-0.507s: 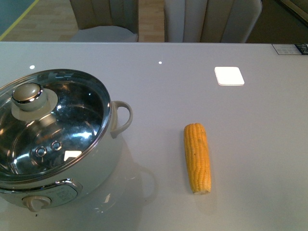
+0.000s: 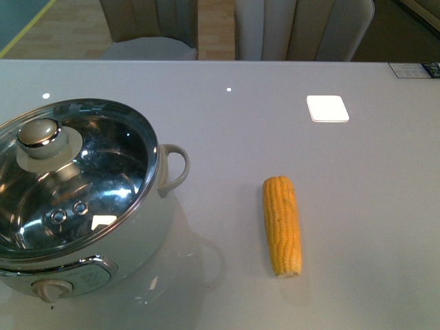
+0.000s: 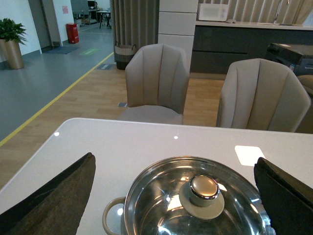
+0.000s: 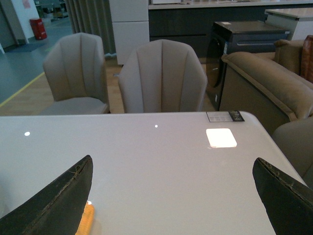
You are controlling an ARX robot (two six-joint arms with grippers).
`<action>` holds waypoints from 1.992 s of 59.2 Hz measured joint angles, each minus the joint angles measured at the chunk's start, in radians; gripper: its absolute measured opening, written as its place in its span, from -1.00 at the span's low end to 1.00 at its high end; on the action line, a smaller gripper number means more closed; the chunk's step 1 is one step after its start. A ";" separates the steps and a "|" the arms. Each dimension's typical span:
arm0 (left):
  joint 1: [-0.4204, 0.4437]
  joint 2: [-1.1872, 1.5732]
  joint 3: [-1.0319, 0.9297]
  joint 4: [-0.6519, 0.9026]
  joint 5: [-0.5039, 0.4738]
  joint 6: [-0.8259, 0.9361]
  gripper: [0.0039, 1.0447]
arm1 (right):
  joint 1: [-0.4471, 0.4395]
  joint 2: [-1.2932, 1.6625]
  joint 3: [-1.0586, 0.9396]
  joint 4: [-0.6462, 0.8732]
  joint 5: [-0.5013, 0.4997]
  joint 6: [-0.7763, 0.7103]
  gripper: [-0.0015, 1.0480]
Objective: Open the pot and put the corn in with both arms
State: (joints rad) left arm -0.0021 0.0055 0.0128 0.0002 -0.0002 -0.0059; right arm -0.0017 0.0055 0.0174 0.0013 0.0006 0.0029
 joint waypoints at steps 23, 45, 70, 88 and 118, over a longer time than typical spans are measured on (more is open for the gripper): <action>-0.153 0.422 0.219 -0.366 -0.383 -0.152 0.87 | 0.000 -0.001 0.000 0.000 0.000 0.000 0.83; -0.189 1.104 0.295 0.409 -0.164 -0.198 0.87 | 0.000 -0.001 0.000 0.000 0.000 0.000 0.83; -0.117 1.744 0.336 0.941 -0.052 -0.114 0.87 | 0.000 -0.001 0.000 0.000 0.000 0.000 0.83; -0.138 1.897 0.391 1.020 -0.050 -0.053 0.87 | 0.000 -0.001 0.000 0.000 0.000 0.000 0.83; -0.199 1.933 0.402 1.059 -0.113 0.024 -0.03 | 0.000 -0.001 0.000 0.000 0.000 0.000 0.83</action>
State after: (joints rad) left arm -0.2008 1.9381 0.4145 1.0595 -0.1131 0.0185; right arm -0.0017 0.0048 0.0174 0.0013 0.0006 0.0029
